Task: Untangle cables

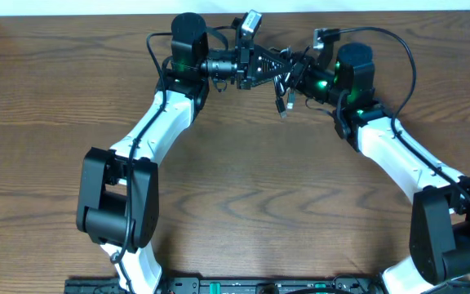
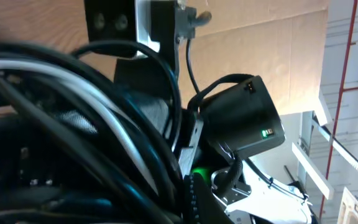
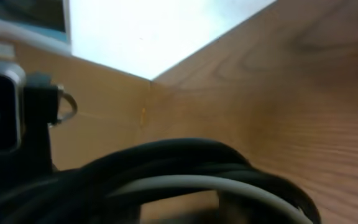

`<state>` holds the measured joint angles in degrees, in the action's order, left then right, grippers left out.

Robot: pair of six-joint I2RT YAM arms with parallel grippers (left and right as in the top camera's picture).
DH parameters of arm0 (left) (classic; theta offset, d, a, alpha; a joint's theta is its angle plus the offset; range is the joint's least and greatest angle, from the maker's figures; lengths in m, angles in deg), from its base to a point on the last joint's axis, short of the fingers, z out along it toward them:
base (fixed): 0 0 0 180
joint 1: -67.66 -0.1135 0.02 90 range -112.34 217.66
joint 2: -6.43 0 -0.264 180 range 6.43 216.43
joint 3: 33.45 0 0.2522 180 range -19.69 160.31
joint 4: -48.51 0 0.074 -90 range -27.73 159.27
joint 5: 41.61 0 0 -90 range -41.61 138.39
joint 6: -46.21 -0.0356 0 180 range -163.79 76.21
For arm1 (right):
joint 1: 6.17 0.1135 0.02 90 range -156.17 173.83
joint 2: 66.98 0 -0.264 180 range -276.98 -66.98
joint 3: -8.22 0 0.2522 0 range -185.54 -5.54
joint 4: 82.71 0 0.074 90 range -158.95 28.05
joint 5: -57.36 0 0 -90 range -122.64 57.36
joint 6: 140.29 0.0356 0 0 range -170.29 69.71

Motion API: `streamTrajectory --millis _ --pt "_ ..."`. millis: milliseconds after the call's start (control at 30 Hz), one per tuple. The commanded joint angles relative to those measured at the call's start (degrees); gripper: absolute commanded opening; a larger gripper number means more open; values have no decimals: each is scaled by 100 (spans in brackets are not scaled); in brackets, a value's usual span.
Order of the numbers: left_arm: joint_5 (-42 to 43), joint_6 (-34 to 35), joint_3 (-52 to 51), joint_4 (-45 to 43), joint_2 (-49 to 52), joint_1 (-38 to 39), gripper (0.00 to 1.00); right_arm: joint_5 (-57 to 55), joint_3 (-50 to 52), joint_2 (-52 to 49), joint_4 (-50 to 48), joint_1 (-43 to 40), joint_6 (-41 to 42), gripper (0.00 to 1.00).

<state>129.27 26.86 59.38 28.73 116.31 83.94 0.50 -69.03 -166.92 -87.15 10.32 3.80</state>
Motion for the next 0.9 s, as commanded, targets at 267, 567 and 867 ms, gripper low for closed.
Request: streamTrajectory --millis 267,567,867 --pt "699 9 140 -166 -232 -118 7 -122 52 -229 612 -232 -1025 50" --pt "695 -166 140 -166 -232 -175 7 1137 52 -201 629 -861 -1091 57" --pt "695 -164 140 -166 -229 -175 7 1672 52 -195 964 -1198 -1150 69"
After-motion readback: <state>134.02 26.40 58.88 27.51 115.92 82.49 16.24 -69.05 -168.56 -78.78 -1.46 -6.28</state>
